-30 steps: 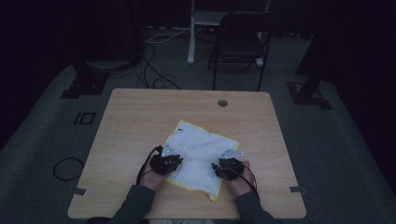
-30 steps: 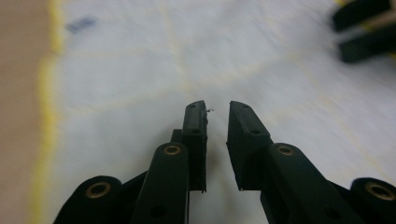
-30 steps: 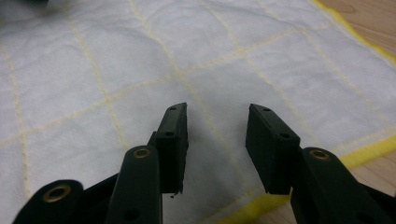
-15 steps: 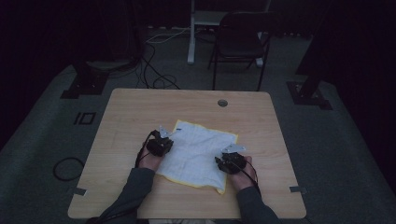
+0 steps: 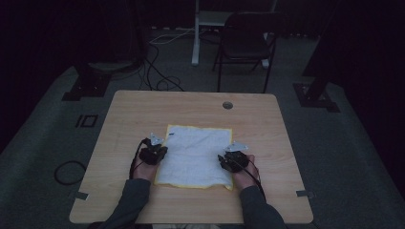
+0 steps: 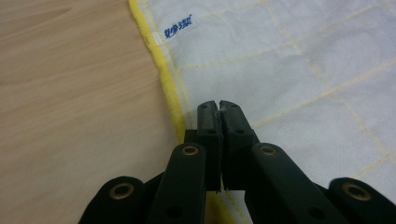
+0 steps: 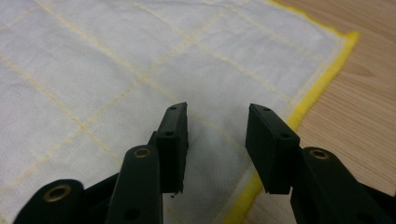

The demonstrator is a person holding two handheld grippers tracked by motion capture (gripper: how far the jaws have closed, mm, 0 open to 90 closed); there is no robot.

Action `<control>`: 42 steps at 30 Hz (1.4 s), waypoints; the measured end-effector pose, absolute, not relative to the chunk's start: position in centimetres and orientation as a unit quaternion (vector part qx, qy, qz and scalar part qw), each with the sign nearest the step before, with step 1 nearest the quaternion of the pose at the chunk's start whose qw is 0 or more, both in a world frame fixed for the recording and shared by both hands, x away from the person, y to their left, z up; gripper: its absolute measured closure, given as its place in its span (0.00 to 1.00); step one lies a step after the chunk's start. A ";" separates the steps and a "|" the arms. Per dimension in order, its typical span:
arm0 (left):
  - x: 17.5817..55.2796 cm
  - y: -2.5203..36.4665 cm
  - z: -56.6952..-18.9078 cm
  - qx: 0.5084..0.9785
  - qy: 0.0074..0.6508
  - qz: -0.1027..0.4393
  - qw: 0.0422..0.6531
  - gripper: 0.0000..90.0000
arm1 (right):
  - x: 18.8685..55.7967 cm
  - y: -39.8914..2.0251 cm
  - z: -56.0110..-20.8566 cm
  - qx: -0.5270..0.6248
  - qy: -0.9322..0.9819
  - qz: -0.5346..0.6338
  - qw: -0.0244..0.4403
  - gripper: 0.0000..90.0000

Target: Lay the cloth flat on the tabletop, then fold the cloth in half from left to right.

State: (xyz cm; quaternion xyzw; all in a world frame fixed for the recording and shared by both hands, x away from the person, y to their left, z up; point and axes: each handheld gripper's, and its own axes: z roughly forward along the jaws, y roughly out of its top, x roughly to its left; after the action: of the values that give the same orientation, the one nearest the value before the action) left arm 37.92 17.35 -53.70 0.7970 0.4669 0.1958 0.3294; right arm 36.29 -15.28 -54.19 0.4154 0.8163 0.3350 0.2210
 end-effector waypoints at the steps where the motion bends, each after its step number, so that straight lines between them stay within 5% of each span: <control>1: 37.4 17.7 -53.7 0.794 0.471 0.197 0.330 0.98 | 36.2 -14.8 -54.1 0.408 0.821 0.333 0.223 0.65; 5: 36.8 18.3 -53.8 0.789 0.477 0.194 0.335 0.98 | 36.0 -14.3 -54.1 0.398 0.825 0.330 0.226 0.65; 9: 36.2 18.7 -53.7 0.783 0.479 0.200 0.342 0.81 | 35.7 -14.3 -53.9 0.393 0.827 0.332 0.225 0.64; 15: 35.4 19.6 -53.5 0.762 0.497 0.208 0.360 0.68 | 35.3 -14.8 -53.7 0.393 0.825 0.338 0.224 0.63; 27: 35.6 19.3 -54.2 0.756 0.515 0.192 0.356 0.60 | 34.7 -14.8 -53.6 0.387 0.828 0.343 0.220 0.63; 34: 35.2 18.4 -54.2 0.763 0.504 0.194 0.354 0.63 | 34.4 -14.8 -53.8 0.385 0.830 0.341 0.216 0.62; 42: 35.3 18.5 -54.2 0.760 0.509 0.174 0.364 0.92 | 33.9 -14.7 -53.4 0.375 0.831 0.357 0.204 0.62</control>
State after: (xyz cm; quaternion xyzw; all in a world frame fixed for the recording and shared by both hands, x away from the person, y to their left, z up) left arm 35.27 18.50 -54.19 0.7603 0.5092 0.1745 0.3636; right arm 33.85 -14.72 -53.42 0.3746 0.8310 0.3570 0.2041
